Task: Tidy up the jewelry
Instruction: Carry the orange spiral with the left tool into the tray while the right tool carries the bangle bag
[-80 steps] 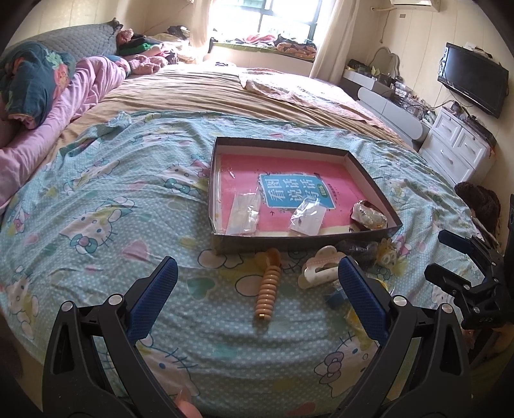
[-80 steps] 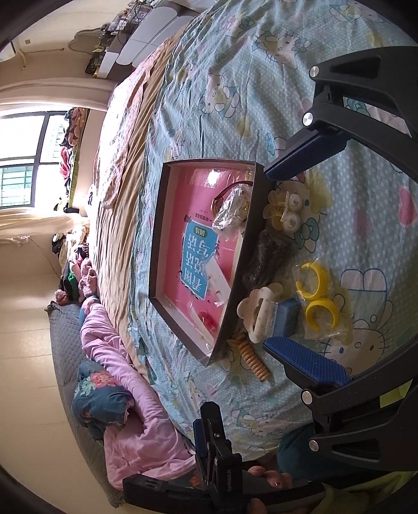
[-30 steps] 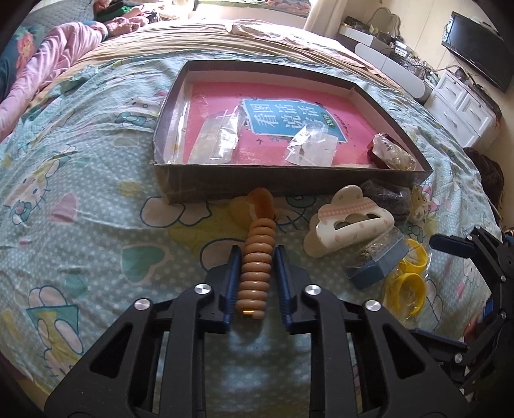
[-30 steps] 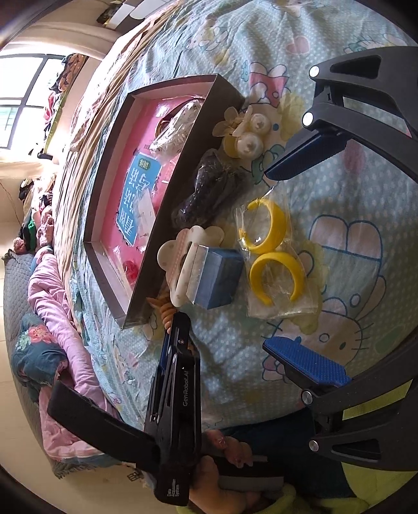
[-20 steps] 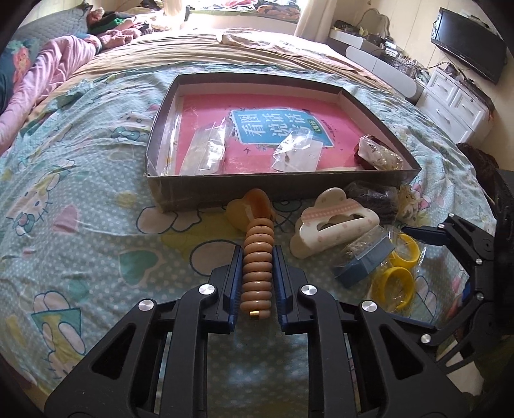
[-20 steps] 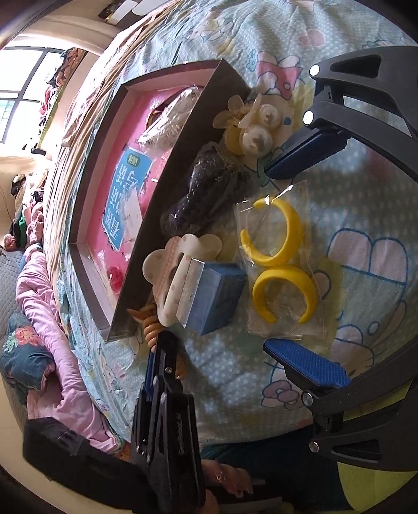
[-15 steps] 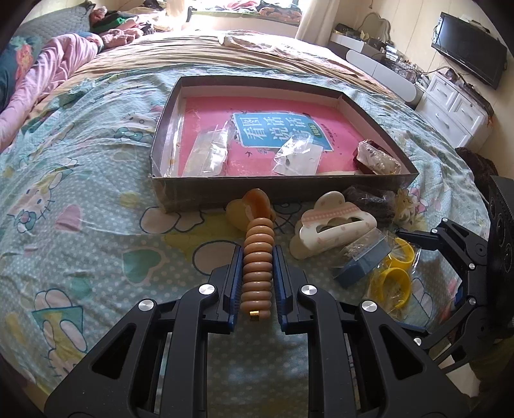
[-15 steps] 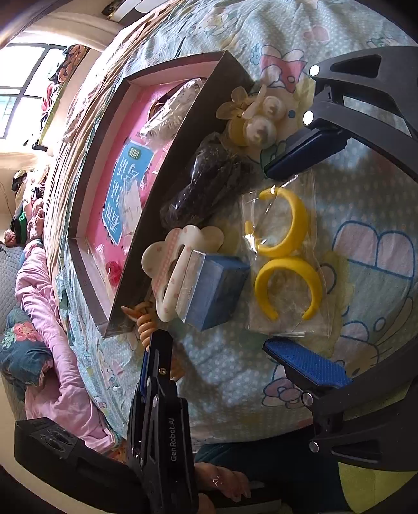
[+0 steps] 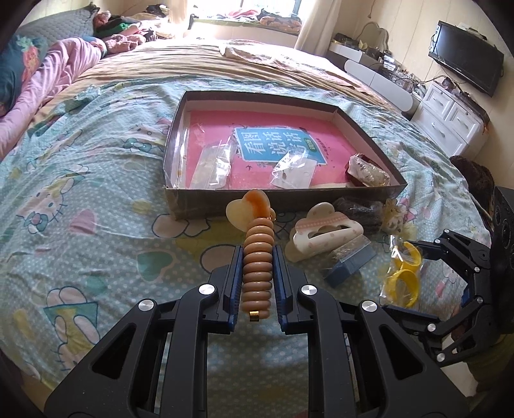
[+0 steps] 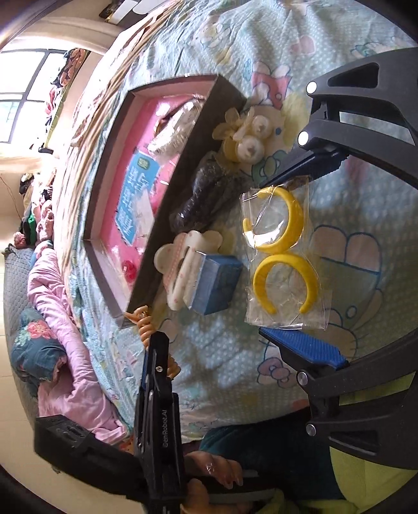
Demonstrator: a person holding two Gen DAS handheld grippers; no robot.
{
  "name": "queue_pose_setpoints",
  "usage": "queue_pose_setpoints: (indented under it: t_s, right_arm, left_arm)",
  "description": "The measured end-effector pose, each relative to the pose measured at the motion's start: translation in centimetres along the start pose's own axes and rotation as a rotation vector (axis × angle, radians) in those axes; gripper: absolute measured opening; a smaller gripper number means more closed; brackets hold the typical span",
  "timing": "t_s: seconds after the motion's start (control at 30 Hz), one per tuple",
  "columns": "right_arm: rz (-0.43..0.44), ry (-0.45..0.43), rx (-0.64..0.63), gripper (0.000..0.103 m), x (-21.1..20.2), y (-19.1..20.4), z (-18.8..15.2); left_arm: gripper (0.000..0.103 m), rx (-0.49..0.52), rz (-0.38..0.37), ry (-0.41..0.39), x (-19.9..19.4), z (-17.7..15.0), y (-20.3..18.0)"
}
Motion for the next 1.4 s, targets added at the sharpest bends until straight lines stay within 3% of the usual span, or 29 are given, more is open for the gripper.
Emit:
queue_pose_setpoints:
  t_s: [0.27, 0.7, 1.4]
  right_arm:
    - [-0.017, -0.082, 0.022, 0.080, -2.6, -0.7, 1.3]
    - [-0.041, -0.149, 0.058, 0.080, -3.6, -2.1, 3.5]
    - [-0.089, -0.188, 0.104, 0.080, -2.5, -5.6, 6.5]
  left_arm:
    - [0.011, -0.014, 0.003, -0.050, -1.7, 0.8, 0.5]
    - [0.011, -0.047, 0.022, -0.109, -3.3, 2.2, 1.8]
    - [0.011, -0.064, -0.008, -0.106, -1.6, 5.5, 0.8]
Point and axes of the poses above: each gripper's, at about its wrist camera, not at the fingertips, and x roughly the way its jaws point, y to its left, z to its top, the point moved 4 cm from there along x, roughly the way its jaws point, and after that the axes turned 4 degrees about -x, right-handed, at the moved point
